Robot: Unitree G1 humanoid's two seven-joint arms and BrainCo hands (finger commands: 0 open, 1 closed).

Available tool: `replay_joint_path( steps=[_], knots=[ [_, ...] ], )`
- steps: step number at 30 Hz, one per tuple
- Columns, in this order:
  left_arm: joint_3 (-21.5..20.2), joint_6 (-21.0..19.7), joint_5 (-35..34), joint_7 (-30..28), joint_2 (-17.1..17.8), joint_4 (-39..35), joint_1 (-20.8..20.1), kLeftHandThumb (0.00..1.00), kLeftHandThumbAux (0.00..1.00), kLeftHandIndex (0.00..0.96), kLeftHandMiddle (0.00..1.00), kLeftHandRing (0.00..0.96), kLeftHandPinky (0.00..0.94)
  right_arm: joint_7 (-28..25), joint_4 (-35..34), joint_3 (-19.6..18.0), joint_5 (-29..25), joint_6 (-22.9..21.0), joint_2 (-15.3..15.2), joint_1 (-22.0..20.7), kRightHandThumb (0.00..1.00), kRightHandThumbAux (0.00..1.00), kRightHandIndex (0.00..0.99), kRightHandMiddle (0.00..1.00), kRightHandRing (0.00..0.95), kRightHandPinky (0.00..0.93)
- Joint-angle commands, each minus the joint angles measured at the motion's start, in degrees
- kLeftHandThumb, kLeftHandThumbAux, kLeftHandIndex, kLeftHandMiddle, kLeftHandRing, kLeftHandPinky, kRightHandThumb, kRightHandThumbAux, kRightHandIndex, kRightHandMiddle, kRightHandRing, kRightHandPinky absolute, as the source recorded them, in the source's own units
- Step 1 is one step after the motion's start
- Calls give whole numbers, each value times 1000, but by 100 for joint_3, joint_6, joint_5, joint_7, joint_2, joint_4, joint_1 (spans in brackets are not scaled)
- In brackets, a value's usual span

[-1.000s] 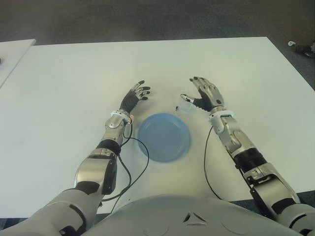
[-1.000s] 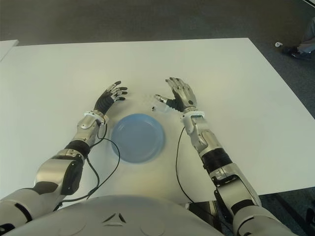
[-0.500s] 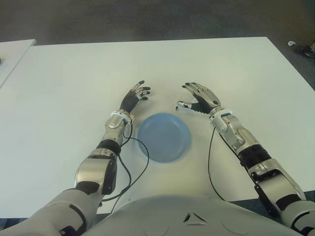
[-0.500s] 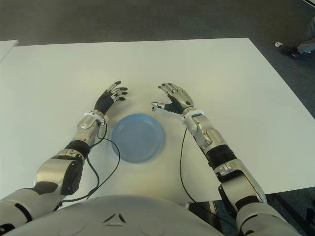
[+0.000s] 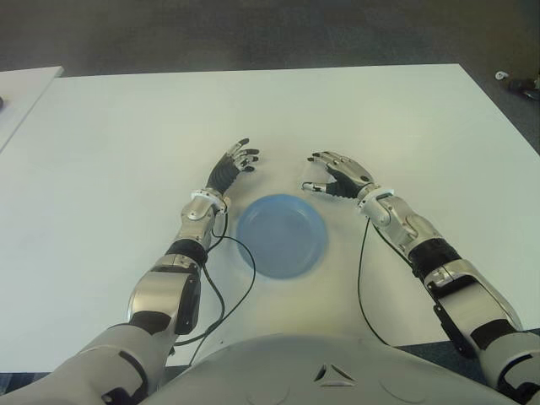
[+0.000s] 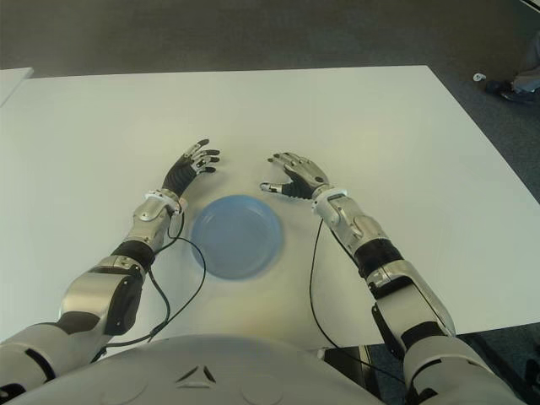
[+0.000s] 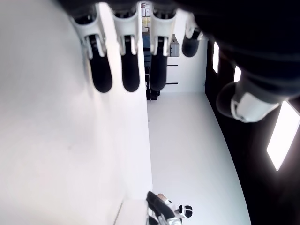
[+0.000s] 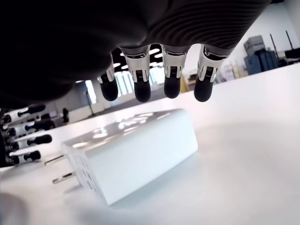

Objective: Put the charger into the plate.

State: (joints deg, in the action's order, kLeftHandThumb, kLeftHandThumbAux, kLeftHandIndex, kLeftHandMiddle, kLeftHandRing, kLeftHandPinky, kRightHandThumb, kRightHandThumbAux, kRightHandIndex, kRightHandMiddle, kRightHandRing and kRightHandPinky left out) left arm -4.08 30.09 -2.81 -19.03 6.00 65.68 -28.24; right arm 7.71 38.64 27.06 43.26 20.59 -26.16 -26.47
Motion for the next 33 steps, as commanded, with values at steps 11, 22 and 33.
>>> replay_joint_path(
  steps=[11,22,33],
  knots=[
    [109,-346,159,42,66,200,331,0,428,57,231,254,278,494,1220,316,203,481,61,-506,345,90,0,0,0,0],
    [101,-349,121,-21,89,186,352,0,427,56,236,255,274,804,1705,494,291,528,116,-747,327,93,0,0,0,0],
    [106,-328,119,-67,119,193,356,0,414,54,240,257,275,1166,2008,611,367,486,176,-896,286,97,0,0,0,0]
  ],
)
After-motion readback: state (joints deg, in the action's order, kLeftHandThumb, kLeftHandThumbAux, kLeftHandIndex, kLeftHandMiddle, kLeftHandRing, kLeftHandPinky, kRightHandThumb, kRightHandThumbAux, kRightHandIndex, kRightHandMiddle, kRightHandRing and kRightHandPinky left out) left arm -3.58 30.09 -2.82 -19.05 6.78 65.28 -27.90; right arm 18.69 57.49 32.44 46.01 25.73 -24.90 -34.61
